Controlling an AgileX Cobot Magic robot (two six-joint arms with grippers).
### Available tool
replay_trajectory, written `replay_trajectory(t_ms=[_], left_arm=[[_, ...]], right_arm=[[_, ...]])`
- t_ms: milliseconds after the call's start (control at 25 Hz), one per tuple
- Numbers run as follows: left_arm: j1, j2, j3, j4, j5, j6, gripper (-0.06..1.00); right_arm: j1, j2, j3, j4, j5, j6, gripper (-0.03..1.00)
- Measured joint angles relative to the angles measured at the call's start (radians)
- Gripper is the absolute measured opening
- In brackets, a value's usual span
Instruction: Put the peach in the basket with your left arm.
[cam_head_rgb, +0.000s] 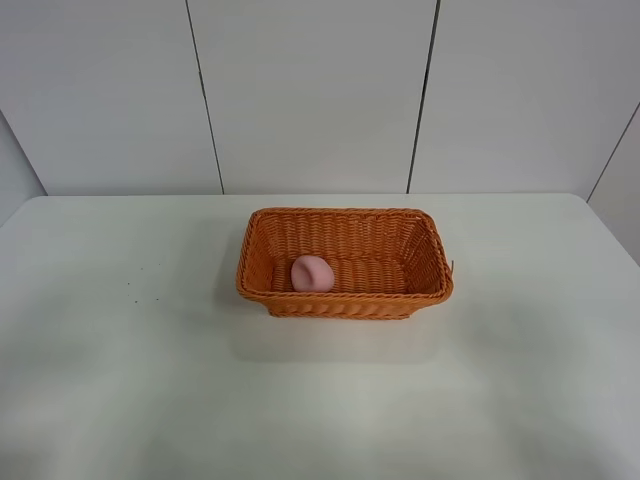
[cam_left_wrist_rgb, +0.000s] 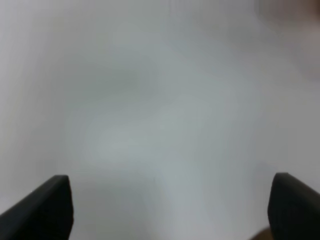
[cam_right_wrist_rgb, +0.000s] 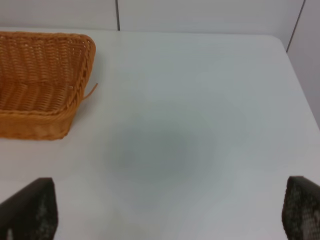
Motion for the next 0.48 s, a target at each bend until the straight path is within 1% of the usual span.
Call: replay_trajectory(t_ms=[120,480], left_arm=[[0.000,-0.089,0.000,0.000,0.001,0.000,0.81],[0.000,-0.096,0.000,0.000,0.001,-0.001,0.81]], right_arm=[[0.000,0.000,0.000,0.000,0.000,0.000,0.69],[0.000,0.000,0.000,0.000,0.000,0.000,0.69]])
